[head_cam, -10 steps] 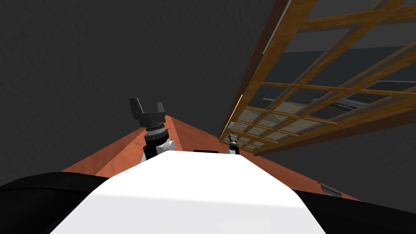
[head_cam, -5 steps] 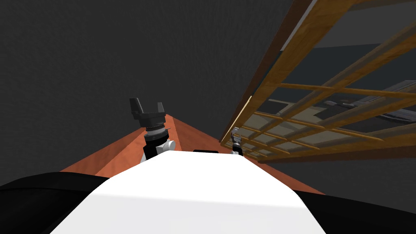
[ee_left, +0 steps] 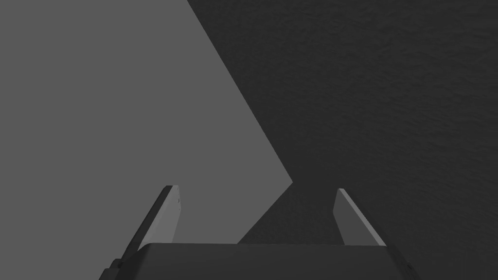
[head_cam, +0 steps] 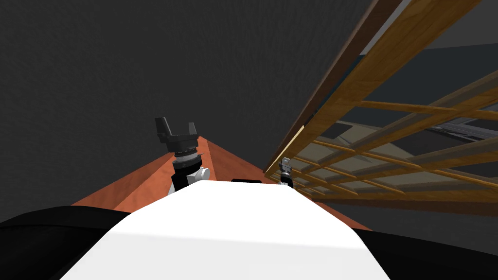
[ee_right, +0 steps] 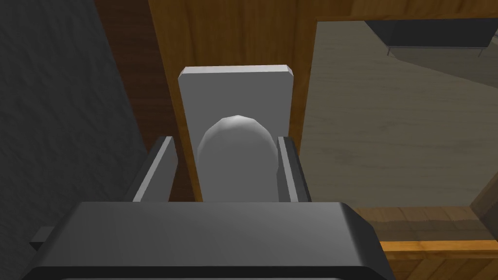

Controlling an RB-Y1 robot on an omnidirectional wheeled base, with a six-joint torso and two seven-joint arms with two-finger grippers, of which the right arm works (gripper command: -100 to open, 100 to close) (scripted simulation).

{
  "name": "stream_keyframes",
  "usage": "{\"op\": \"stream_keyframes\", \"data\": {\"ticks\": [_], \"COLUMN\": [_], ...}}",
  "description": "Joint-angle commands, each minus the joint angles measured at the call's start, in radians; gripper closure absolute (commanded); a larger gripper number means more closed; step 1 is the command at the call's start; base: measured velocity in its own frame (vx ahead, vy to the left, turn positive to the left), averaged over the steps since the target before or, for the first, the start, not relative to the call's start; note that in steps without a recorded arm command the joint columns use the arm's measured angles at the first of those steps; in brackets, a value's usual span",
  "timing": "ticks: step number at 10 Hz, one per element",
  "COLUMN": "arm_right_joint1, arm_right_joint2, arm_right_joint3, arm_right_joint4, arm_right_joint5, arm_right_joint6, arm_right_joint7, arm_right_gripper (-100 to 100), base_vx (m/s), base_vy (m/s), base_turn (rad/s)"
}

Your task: Pull the door open

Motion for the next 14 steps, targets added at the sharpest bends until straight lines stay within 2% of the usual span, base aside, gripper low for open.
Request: {"op": "stream_keyframes", "data": {"ticks": [1, 5, 6, 8, 14], "arm_right_joint1": [0.001, 0.001, 0.012, 0.02, 0.059], "arm_right_joint2": [0.0, 0.0, -0.014, -0.025, -0.082], "arm_right_joint3": [0.0, 0.0, 0.019, 0.035, 0.115], "arm_right_joint4": [-0.001, -0.001, -0.005, -0.01, -0.035], "arm_right_joint5": [0.0, 0.0, 0.008, 0.015, 0.05], "arm_right_joint6": [0.001, 0.001, -0.004, -0.01, -0.04], "arm_right_joint7": [0.001, 0.001, -0.019, -0.037, -0.124], "arm_right_gripper": [100, 100, 100, 100, 100], "base_vx": [-0.02, -0.008, -0.117, -0.181, -0.228], "base_vy": [-0.006, 0.0, -0.031, -0.015, -0.023], "base_turn": [-0.026, 0.006, 0.104, 0.082, 0.108]}}
